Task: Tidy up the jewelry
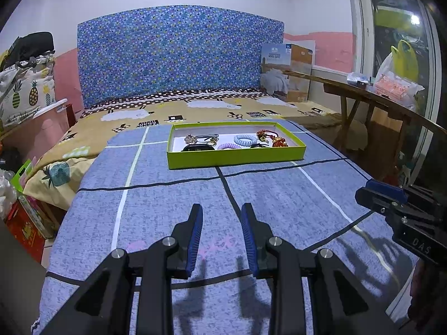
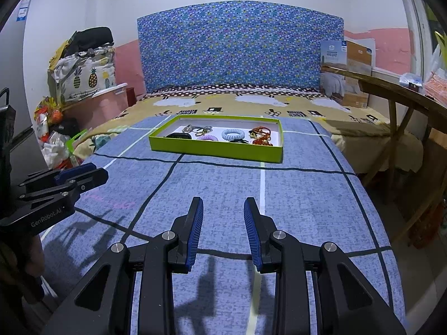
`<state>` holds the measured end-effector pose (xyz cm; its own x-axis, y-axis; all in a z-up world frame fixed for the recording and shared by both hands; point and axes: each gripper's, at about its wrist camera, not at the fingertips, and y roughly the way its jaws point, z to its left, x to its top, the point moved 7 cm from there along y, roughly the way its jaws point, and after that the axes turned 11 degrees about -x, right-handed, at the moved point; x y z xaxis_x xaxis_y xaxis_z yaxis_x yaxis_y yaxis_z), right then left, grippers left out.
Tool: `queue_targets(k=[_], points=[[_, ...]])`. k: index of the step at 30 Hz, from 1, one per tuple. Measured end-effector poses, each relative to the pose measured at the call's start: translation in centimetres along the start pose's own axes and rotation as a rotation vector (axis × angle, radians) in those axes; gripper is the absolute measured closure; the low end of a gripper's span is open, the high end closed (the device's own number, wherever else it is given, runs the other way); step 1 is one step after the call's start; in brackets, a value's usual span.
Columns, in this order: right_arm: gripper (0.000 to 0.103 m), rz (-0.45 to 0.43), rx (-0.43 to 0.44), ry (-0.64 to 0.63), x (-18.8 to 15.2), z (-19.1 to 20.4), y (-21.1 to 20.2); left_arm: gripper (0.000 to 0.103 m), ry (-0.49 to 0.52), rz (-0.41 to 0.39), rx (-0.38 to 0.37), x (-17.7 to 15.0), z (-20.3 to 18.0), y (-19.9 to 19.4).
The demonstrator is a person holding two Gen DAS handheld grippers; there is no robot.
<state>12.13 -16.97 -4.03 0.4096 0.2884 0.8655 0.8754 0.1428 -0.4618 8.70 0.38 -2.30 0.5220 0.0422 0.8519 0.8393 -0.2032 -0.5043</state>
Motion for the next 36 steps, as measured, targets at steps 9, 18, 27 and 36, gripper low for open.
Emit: queue_targets(k=[9, 18, 27, 36], points=[[0.072, 0.005, 0.001, 0.001, -0.08, 0.19, -0.07, 0.073, 0.001, 0.004, 0.001, -0.14, -0.15, 0.22], [0.072, 0.008, 0.002, 0.000, -0.22, 0.41, -0.03, 0.073, 0.003, 0.007, 0.003, -0.48, -0.07, 0.33], [0.072, 0.009, 0.003, 0.001, -0.31, 0.51, 0.01, 0.073, 0.011, 0.008, 0.007, -0.46, -0.31, 0.24], [0.072, 0.010, 0.002, 0.001, -0.26, 0.51, 0.00, 0.073, 0.012, 0.010, 0.009, -0.51, -0.34, 0.19]])
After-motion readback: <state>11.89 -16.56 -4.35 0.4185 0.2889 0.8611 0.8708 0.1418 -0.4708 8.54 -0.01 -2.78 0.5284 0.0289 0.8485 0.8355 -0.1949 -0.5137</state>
